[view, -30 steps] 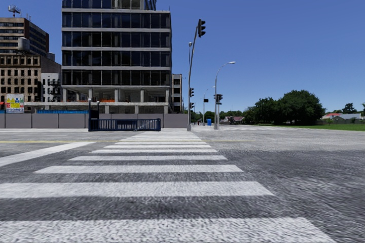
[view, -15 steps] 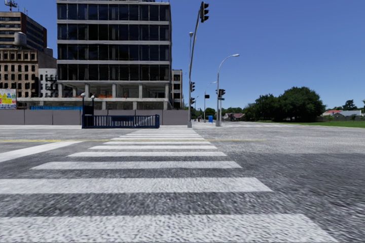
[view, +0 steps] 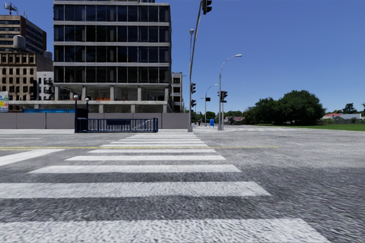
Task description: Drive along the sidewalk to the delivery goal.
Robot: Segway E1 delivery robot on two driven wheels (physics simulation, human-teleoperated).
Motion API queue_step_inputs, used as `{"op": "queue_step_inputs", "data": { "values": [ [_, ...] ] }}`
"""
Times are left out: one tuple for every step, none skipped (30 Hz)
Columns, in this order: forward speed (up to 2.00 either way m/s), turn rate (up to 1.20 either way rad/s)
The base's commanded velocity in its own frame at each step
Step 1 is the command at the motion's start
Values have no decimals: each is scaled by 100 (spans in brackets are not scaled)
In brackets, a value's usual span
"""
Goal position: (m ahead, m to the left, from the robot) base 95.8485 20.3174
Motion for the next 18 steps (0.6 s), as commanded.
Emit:
{"op": "queue_step_inputs", "data": {
  "values": [
    [200, 0],
    [200, 0],
    [200, 0],
    [200, 0],
    [200, 0],
    [200, 0],
    [200, 0],
    [200, 0],
    [200, 0],
    [200, 0],
    [200, 0],
    [200, 0],
    [200, 0],
    [200, 0],
    [200, 0],
    [200, 0],
    [200, 0],
    [200, 0]
  ]
}}
